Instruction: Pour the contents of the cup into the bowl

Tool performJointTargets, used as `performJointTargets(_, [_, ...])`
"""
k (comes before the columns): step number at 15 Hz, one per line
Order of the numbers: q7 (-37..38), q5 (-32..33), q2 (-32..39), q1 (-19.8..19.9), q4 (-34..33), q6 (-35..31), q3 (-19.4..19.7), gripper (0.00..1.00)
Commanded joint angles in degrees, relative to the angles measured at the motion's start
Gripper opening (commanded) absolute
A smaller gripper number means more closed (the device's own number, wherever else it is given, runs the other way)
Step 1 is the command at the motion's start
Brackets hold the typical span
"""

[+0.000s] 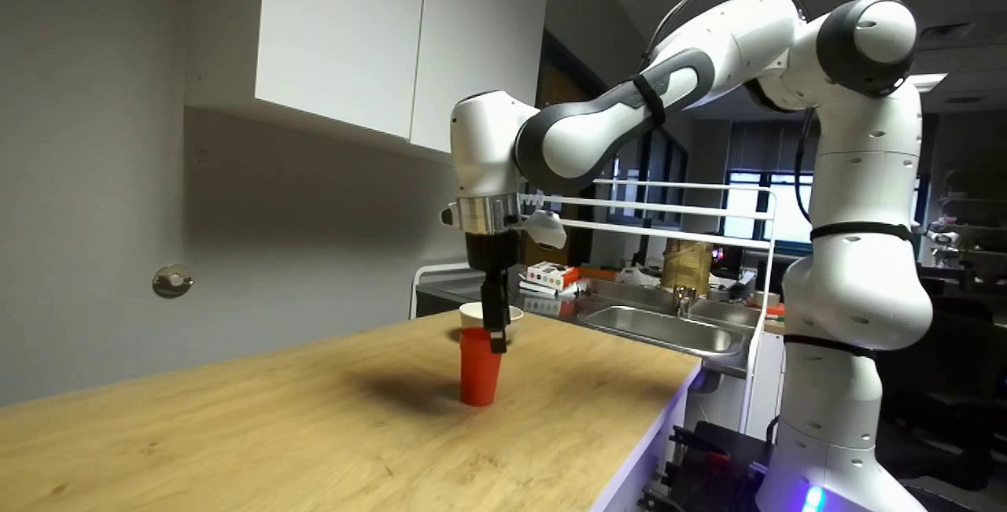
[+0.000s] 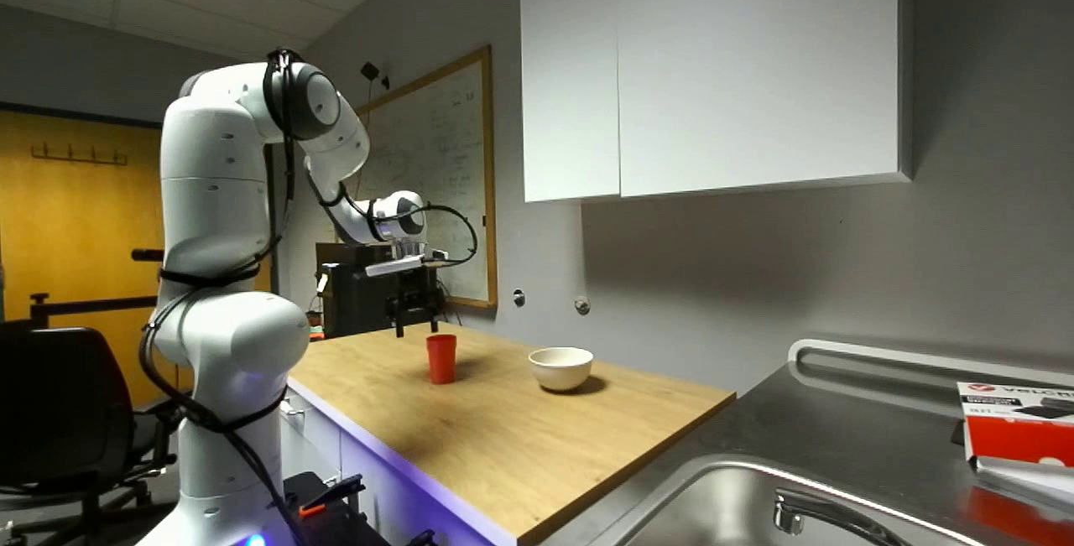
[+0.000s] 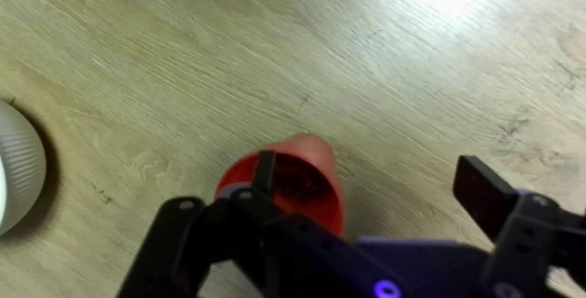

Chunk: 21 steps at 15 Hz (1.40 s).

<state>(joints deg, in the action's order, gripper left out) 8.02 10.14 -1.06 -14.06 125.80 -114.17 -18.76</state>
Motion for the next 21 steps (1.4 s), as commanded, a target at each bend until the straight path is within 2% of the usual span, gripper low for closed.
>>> performJointTargets(1, [-3.03,-1.13,4.75,-0.57,-4.95,1.1,1.29,1.0])
performJointTargets(6, [-5.34,-2.87,9.28,-0.4,-8.42,1.82,2.37,1.0])
performJointTargets(7, [-5.49,-2.93,10.17,-0.36,-8.82,1.93,2.63,0.92])
performJointTargets(8, [-5.7,-3.09,10.95,-0.3,-9.27,2.1,2.9,0.77])
performJointTargets(9, [-5.69,-3.11,11.61,-0.27,-9.57,2.26,3.16,0.68])
performJointTargets(17, [-4.27,-1.64,13.04,-0.7,-10.84,3.24,4.5,0.05])
performJointTargets(18, [-4.51,-1.72,12.55,-0.64,-10.67,3.43,4.49,0.0])
performJointTargets(21, [-7.38,-2.76,9.66,0.24,-9.98,4.14,4.49,0.01])
